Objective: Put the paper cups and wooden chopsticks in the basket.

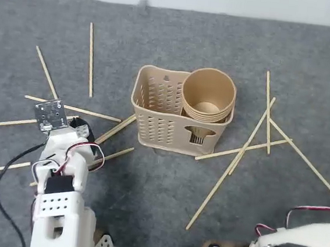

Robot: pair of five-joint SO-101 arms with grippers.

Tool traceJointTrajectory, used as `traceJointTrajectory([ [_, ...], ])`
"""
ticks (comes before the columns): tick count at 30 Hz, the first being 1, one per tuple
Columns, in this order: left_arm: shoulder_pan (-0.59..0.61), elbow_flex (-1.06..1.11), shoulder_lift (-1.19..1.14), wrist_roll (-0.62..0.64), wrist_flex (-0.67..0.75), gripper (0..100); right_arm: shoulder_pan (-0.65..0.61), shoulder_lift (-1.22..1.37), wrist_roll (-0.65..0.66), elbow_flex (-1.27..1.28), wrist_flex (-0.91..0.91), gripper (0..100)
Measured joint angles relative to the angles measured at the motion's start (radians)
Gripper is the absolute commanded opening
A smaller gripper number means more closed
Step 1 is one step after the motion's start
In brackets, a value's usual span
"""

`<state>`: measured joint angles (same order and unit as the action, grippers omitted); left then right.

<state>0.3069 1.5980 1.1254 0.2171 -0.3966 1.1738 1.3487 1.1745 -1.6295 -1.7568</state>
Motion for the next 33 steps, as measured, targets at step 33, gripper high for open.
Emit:
traceJointTrajectory([
  [33, 0.0, 0.0, 0.0, 0.0, 0.0, 1, -0.215, -0.786, -0.413, 0.95, 0.0, 0.8],
])
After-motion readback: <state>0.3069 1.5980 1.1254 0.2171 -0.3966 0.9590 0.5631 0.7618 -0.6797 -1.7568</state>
